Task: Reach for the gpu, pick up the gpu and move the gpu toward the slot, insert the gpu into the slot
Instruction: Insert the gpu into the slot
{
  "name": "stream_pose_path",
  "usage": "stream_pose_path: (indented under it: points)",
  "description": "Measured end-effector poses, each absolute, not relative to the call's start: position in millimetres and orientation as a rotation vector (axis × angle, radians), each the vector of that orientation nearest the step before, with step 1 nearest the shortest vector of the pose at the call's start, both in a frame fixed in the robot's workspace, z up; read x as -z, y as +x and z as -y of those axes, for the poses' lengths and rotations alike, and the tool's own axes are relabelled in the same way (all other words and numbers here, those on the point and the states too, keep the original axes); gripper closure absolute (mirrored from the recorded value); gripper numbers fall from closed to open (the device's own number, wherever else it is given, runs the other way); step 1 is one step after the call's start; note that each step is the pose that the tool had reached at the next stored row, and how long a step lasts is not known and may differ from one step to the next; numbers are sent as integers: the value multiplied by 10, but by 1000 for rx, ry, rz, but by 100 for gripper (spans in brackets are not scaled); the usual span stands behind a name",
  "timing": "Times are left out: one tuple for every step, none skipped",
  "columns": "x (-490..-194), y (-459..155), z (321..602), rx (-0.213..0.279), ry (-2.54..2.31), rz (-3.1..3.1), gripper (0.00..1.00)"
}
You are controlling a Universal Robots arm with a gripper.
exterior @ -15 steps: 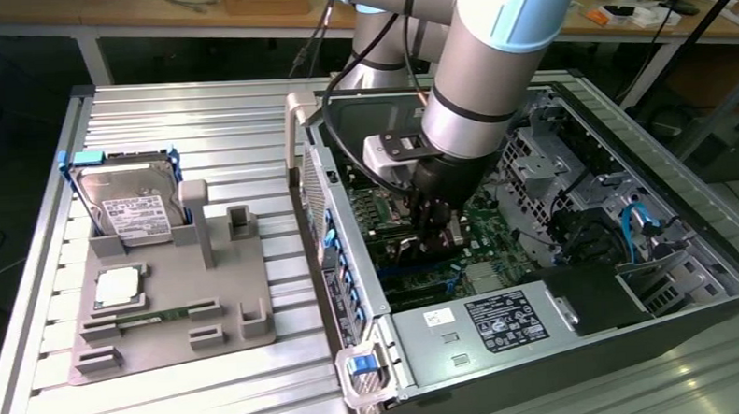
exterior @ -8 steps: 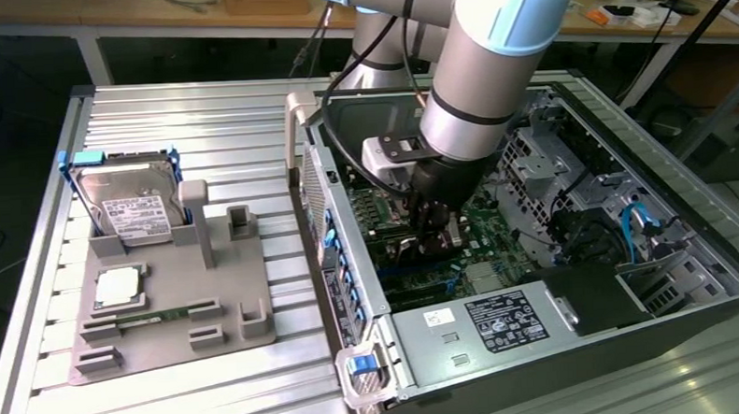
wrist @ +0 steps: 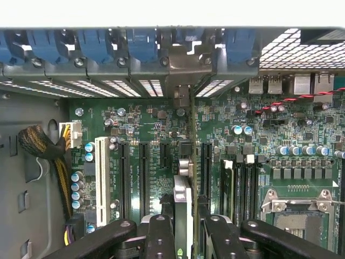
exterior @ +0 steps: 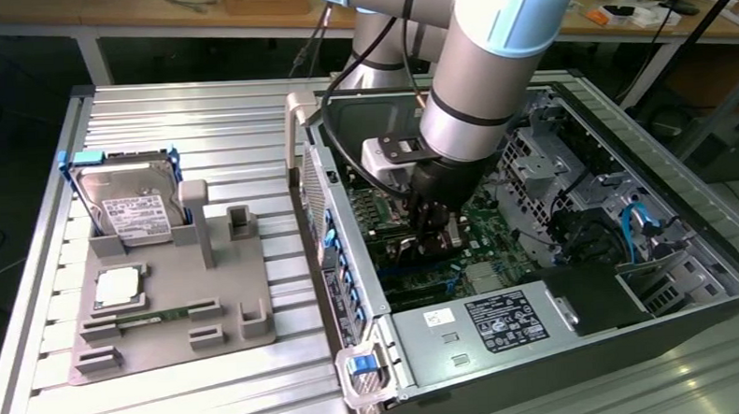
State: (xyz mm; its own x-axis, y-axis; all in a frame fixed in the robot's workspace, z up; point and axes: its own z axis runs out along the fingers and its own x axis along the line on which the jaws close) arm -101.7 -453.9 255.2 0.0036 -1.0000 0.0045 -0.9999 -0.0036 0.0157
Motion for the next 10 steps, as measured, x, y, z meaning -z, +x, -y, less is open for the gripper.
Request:
stream_pose_path:
  points:
    - [-2558,-1017,4539,12,2215,2208,73]
    - [-2565,-1017,4539,12,2215,2207,73]
    - [-2575,-1017,4540,12,2215,2207,73]
    - [-2579,-1017,4540,12,2215,2207,73]
    - [-2583,-1017,4540,12,2215,2207,73]
    - [-2583,-1017,4540,12,2215,2207,73]
    - [-2583,-1017,4540,12,2215,2207,73]
    - [-2584,-1017,4540,12,2215,2207,73]
    - [-2585,-1017,4540,12,2215,2207,73]
    - [-2585,-1017,4540,12,2215,2207,73]
